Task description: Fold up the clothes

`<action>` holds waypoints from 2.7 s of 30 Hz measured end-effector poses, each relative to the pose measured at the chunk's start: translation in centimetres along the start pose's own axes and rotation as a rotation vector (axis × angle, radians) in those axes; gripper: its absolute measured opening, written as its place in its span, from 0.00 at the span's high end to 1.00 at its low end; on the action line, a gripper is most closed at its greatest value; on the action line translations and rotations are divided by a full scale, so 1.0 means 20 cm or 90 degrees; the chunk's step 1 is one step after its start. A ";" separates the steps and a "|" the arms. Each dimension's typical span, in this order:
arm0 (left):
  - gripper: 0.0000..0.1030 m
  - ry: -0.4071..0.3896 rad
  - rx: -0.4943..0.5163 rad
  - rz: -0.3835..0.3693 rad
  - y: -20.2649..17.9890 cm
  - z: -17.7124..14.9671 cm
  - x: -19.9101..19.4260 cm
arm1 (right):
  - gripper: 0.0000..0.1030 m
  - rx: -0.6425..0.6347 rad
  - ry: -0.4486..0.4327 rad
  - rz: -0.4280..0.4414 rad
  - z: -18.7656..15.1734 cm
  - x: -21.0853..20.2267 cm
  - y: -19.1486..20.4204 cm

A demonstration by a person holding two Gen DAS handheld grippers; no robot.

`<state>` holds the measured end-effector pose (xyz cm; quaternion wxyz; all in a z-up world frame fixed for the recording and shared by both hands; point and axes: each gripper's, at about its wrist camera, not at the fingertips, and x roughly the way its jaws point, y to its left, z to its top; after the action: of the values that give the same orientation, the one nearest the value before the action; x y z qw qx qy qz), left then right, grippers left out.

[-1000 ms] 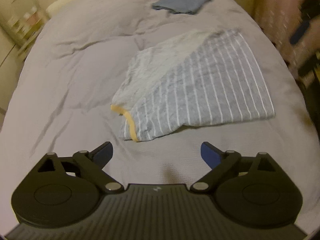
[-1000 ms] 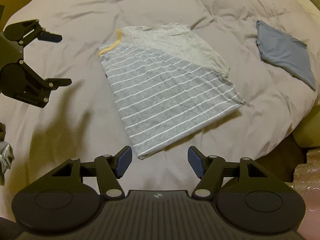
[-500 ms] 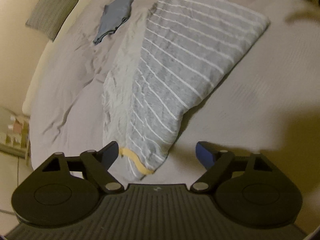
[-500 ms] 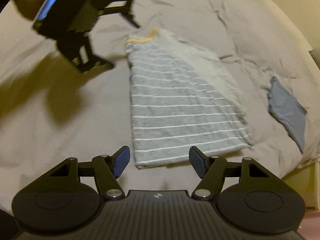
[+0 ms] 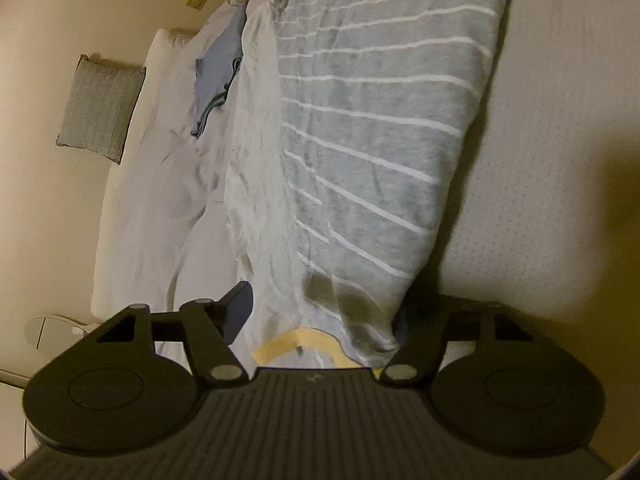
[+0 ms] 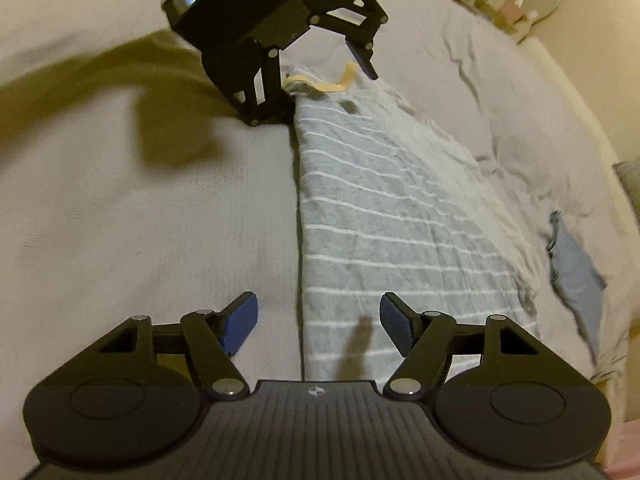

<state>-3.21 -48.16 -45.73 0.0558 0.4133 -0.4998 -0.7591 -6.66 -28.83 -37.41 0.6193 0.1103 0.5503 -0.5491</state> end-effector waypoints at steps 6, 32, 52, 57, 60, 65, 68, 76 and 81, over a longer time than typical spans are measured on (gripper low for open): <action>0.66 0.004 0.015 -0.004 -0.04 0.00 0.04 | 0.40 -0.101 0.022 -0.117 -0.08 0.08 0.08; 0.95 0.055 -0.061 -0.031 0.53 0.27 -0.35 | 0.91 -0.138 -0.055 -0.055 -0.06 -0.48 -0.82; 0.95 0.151 -0.184 0.080 1.40 1.10 0.26 | 0.91 -0.203 -0.163 -0.060 -0.44 -0.42 -2.08; 0.95 0.182 -0.229 0.130 1.66 1.31 0.51 | 0.92 -0.232 -0.225 -0.117 -0.47 -0.15 -2.64; 0.95 0.200 -0.268 0.180 1.83 1.41 0.67 | 0.91 -0.242 -0.266 -0.162 -0.48 -0.02 -2.89; 0.95 0.221 -0.297 0.185 1.76 1.54 0.97 | 0.91 -0.266 -0.297 -0.191 -0.65 0.28 -3.03; 0.95 0.226 -0.287 0.137 1.50 1.62 1.22 | 0.91 -0.274 -0.262 -0.163 -0.88 0.59 -2.91; 0.94 0.212 -0.227 0.147 0.83 1.71 1.54 | 0.75 -0.311 -0.258 -0.175 -1.38 1.06 -2.59; 0.91 0.209 -0.199 0.197 0.79 1.72 1.55 | 0.54 -0.323 -0.299 -0.238 -1.49 1.05 -2.52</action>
<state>-52.02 -46.95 -45.21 0.3148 0.4359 -0.4180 -0.7322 -68.20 -37.16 -41.67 0.6250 -0.2775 0.5227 -0.5092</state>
